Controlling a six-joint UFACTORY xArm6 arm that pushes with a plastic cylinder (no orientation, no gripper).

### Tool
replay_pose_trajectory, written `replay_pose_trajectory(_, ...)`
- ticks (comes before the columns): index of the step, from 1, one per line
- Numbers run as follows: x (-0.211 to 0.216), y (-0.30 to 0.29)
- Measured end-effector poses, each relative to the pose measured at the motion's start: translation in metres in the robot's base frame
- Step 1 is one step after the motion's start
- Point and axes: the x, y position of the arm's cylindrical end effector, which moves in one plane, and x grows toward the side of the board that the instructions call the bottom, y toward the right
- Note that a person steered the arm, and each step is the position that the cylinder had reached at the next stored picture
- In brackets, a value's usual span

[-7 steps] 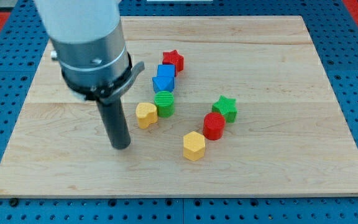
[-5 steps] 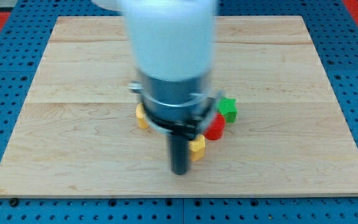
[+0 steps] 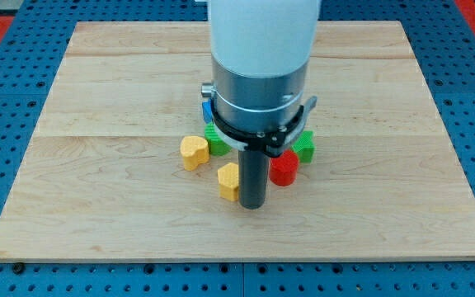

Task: Push the yellow hexagon below to the yellow heart

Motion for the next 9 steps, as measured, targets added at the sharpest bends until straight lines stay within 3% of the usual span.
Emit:
replay_pose_trajectory(2,-0.03,0.016)
replay_pose_trajectory(4,-0.033,-0.031)
replay_pose_trajectory(6,0.0,-0.035)
replay_pose_trajectory(9,0.007,-0.105)
